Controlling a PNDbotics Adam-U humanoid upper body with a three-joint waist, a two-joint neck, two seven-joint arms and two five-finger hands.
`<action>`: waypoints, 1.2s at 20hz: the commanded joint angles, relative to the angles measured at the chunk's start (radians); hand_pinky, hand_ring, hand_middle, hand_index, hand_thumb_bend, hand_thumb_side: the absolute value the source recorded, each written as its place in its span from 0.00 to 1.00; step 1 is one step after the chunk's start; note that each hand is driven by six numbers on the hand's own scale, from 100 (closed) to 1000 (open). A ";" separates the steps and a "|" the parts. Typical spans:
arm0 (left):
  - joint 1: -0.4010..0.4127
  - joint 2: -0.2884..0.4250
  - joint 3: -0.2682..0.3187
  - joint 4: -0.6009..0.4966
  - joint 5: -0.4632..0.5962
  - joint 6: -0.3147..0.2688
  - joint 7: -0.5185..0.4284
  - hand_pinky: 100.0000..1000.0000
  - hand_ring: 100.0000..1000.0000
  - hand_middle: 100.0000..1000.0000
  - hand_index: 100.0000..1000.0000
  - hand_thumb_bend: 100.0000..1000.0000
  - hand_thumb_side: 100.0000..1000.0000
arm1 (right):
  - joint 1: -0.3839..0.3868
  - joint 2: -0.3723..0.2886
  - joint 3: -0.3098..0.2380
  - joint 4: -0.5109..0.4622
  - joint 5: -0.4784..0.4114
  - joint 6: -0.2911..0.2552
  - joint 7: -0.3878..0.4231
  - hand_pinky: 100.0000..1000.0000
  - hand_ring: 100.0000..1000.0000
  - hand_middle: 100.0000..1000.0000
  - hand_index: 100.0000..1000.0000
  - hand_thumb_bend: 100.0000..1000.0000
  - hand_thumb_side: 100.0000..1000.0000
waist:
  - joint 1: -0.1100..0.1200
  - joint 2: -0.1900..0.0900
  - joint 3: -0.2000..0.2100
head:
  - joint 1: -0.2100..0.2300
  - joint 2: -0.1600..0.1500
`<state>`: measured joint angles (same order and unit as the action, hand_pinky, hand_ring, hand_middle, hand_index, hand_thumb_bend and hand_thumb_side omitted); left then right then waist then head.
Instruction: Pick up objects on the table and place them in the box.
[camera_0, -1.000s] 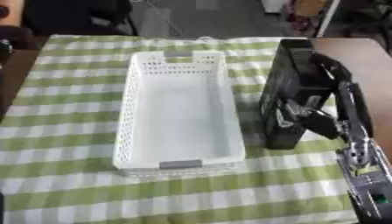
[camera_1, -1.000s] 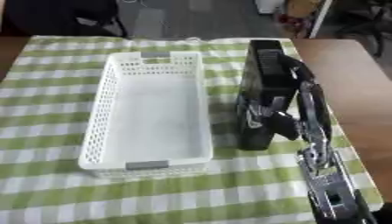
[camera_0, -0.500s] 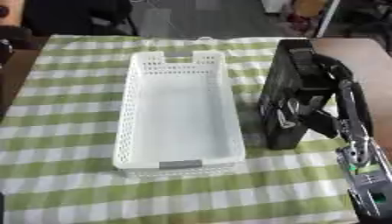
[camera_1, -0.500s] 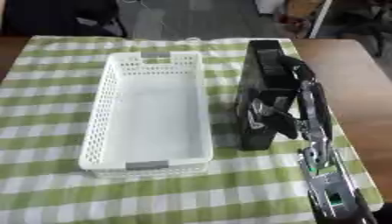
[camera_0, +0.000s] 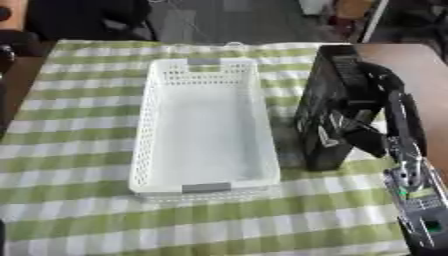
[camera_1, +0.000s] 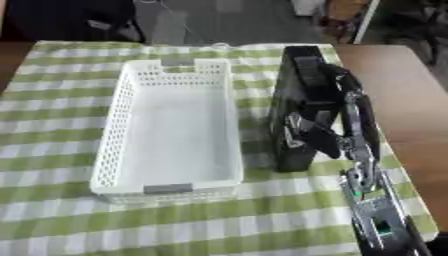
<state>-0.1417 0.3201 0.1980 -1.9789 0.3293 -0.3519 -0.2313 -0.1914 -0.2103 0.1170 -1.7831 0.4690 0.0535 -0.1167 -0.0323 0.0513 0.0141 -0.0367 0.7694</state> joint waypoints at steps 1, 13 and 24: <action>-0.005 0.008 0.001 -0.021 0.002 -0.001 0.000 0.61 0.63 0.76 0.76 0.55 0.75 | 0.002 0.002 -0.002 0.003 -0.005 0.006 -0.001 0.49 0.79 0.79 0.85 0.23 0.00 | 0.004 -0.007 0.001 | -0.014 -0.003; -0.003 0.007 0.002 -0.021 0.000 0.001 0.000 0.61 0.63 0.76 0.76 0.55 0.75 | -0.006 -0.003 -0.028 -0.053 0.000 0.016 -0.048 0.33 0.65 0.76 0.81 0.15 0.00 | 0.004 -0.007 -0.001 | -0.011 -0.003; -0.003 0.007 0.002 -0.021 -0.001 0.003 0.000 0.61 0.63 0.76 0.76 0.54 0.75 | -0.016 -0.010 -0.045 -0.094 0.012 0.028 -0.071 0.31 0.64 0.75 0.80 0.14 0.00 | 0.005 -0.008 -0.002 | -0.010 -0.004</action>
<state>-0.1415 0.3197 0.1980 -1.9789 0.3293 -0.3511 -0.2317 -0.1921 -0.2107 0.0815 -1.8454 0.4772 0.0812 -0.1798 -0.0317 0.0519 0.0138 -0.0367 0.7694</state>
